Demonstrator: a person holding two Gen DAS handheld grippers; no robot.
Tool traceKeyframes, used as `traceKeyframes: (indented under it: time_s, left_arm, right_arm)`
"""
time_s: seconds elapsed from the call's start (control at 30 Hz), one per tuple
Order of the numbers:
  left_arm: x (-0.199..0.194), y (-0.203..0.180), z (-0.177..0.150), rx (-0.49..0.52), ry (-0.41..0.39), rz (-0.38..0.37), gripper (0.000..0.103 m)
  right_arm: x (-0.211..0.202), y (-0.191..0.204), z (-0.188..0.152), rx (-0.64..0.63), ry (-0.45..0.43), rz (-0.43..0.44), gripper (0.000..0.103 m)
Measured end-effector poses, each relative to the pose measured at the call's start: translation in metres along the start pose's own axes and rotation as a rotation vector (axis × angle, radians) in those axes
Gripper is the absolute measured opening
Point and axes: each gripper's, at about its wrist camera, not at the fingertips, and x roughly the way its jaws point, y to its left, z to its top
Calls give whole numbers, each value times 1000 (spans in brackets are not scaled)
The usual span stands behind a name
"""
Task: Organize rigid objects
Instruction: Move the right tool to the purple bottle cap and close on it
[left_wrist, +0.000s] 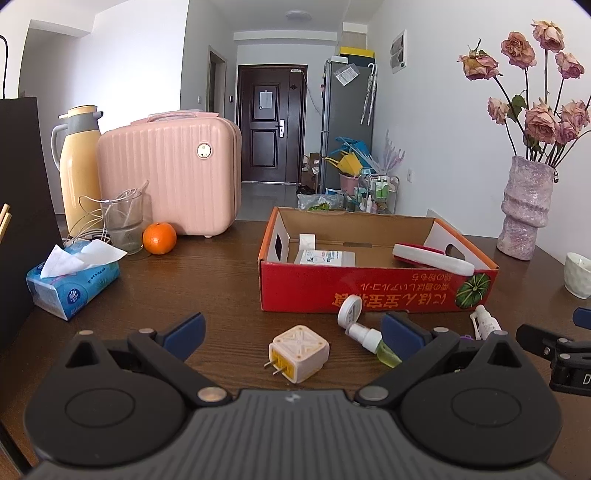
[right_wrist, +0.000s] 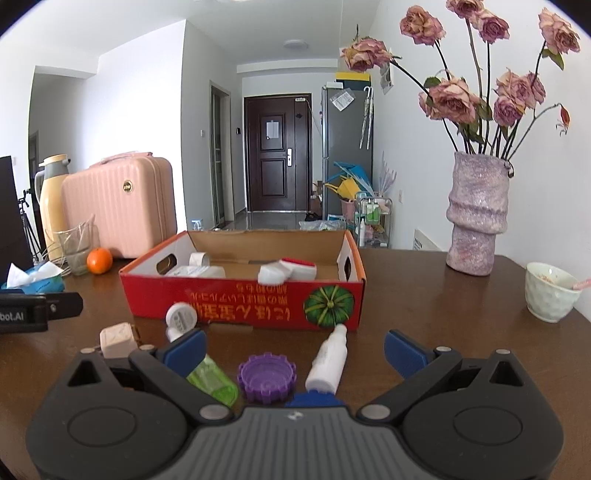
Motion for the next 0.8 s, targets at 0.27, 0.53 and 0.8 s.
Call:
traceKeyframes:
  time_s: [0.27, 0.53, 0.8]
  left_arm:
    - [2, 3, -1, -9, 15, -9, 103]
    - [9, 8, -2, -23, 41, -11, 103]
    - [15, 16, -2, -21, 58, -2, 103]
  right_arm:
    - [4, 0, -4, -3, 10, -13, 103]
    - [13, 12, -7, -69, 17, -1, 97]
    - [48, 27, -9, -178, 92, -14, 80]
